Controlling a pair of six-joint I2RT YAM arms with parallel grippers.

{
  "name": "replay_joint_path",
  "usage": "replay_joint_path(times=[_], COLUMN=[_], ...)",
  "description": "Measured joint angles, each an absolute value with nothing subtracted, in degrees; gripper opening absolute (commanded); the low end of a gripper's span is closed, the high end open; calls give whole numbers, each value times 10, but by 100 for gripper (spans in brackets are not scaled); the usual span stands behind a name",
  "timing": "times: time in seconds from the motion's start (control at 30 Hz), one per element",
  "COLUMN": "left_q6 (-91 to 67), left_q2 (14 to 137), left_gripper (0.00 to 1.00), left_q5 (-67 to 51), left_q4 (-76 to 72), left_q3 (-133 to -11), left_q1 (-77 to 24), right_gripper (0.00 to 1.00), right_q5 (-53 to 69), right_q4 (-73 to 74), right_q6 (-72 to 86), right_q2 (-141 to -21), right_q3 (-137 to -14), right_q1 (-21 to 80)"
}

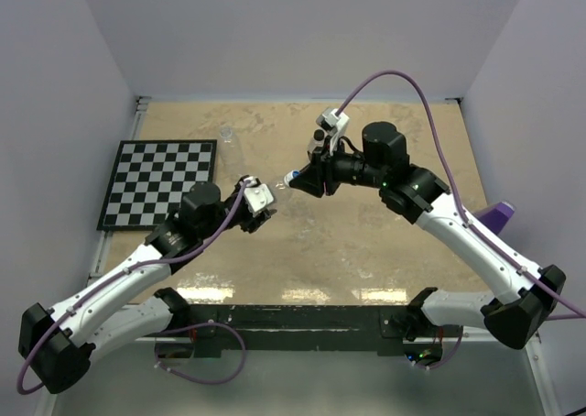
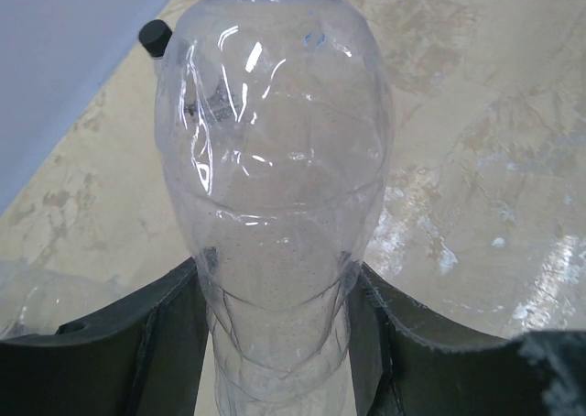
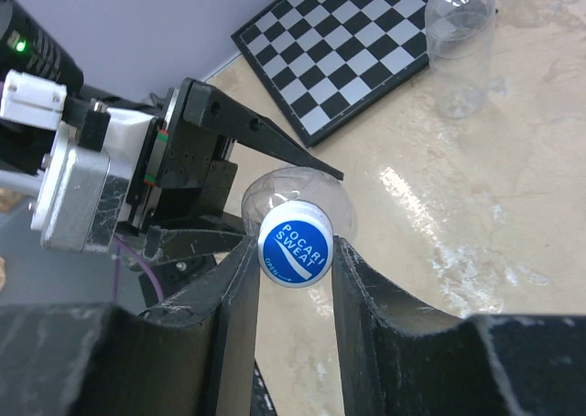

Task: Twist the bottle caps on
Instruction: Screw the bottle cap onto the plastic bottle.

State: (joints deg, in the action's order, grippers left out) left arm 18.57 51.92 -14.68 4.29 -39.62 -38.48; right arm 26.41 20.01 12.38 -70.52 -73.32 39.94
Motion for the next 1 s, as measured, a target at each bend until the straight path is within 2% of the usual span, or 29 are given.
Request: replay_joint_path(times=[0.13, 0.17, 0.2, 0.37, 0.47, 0.67, 1.0], left_q6=[181, 181, 180, 182, 180, 181, 223], left_q2=[496, 495, 496, 503, 522, 547, 590], left_gripper=[0, 0, 0, 0, 0, 0, 0], left_q5=[-76, -67, -59, -54, -58, -135, -349], left_q4=[24, 23, 22, 8, 5, 11, 90], left_q3=[-372, -370, -369, -370, -383, -410, -444], left_q1=[-410, -413, -415, -418, -416, -392, -383], right_gripper=[0, 7, 19, 55, 72, 76, 72], right_q5=[255, 251, 248, 230, 219, 198, 242], right_q4=[163, 158, 154, 150, 172, 229, 293], right_q6=[177, 185, 193, 206, 203, 127, -104], right_q2=[-705, -705, -705, -697, -681, -637, -531], right_q3=[-713, -710, -707, -706, -710, -747, -741], right_q1=[404, 405, 406, 407, 411, 414, 415])
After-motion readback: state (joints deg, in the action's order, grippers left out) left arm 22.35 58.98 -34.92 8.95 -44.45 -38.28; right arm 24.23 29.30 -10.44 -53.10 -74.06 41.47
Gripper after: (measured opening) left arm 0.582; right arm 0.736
